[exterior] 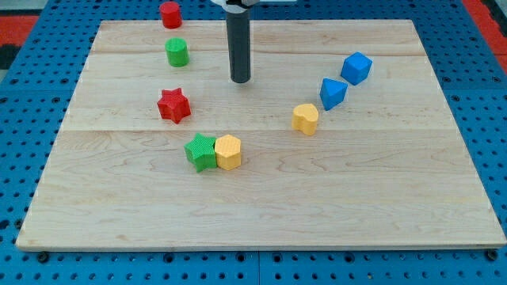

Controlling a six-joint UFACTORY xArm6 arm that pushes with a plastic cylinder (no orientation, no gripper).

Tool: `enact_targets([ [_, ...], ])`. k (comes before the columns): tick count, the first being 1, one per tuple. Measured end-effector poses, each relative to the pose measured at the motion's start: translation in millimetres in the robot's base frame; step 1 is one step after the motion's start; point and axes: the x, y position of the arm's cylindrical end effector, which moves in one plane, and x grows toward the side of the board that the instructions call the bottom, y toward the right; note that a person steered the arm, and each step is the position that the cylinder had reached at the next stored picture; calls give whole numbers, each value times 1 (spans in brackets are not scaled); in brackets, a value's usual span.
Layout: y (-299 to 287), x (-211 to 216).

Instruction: Make a triangle with red star green star and hexagon

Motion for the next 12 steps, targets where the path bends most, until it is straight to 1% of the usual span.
enact_targets([
  [1, -20, 1],
  [3, -96, 3],
  [4, -163, 26],
  [5, -191, 67],
  [6, -122, 66],
  [7, -14, 66],
  [8, -52, 80],
  [9, 14, 119],
  [10, 88, 120],
  [11, 97, 126],
  [12, 70, 180],
])
